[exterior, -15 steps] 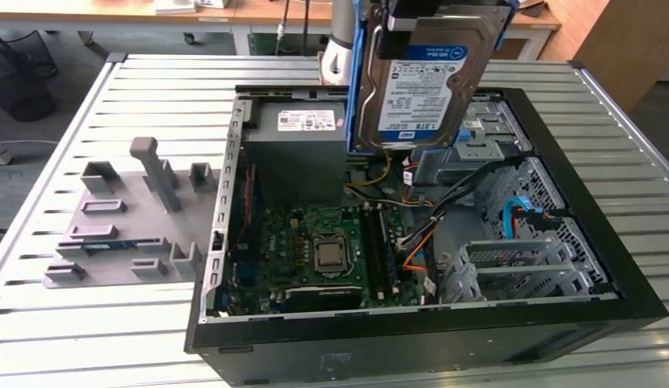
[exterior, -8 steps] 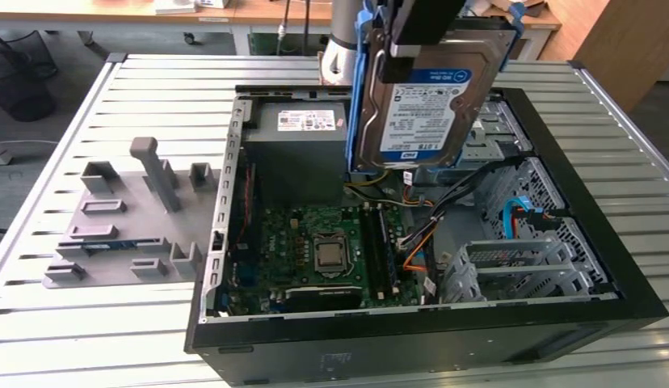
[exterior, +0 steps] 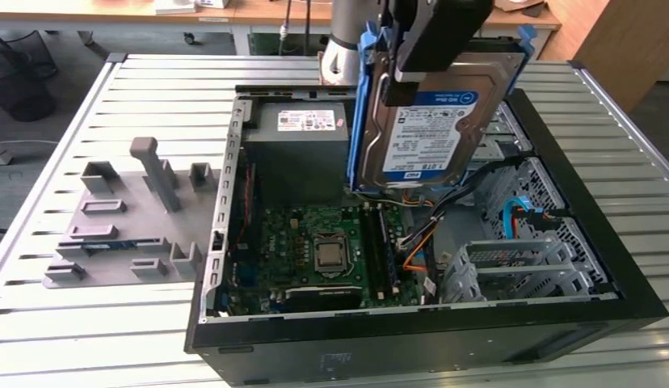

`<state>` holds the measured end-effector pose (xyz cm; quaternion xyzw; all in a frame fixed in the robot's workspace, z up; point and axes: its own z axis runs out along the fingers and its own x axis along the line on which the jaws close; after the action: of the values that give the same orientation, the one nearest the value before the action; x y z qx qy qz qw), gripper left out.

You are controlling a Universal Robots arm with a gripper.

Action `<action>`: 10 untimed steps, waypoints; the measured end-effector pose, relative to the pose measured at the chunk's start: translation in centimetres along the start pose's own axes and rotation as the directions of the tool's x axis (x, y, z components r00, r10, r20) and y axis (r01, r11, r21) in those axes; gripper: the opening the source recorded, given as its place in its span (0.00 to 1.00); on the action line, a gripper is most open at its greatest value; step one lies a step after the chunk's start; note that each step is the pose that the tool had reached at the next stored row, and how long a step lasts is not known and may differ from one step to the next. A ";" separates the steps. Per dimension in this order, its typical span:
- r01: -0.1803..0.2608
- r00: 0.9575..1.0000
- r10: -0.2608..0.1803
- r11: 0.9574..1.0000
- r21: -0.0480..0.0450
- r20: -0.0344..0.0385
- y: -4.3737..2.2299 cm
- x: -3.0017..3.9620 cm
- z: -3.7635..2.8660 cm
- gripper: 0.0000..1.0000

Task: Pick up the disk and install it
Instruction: 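Insert the disk into the insertion slot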

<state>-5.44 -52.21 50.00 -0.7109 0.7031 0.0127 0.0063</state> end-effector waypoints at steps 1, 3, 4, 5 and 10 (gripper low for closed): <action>0.000 1.000 0.000 1.000 0.000 0.000 -0.12 0.04 0.03 0.36; 0.000 1.000 0.000 1.000 0.000 0.000 -0.58 0.09 0.07 0.36; 0.000 1.000 0.000 1.000 0.000 0.000 -0.77 0.11 0.10 0.36; 0.000 1.000 0.000 1.000 0.000 0.000 -0.95 0.11 0.15 0.36; 0.000 1.000 0.000 1.000 0.000 0.000 -1.27 0.49 0.43 0.36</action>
<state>-4.17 -52.67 49.54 -0.7109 0.7031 0.0127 0.0062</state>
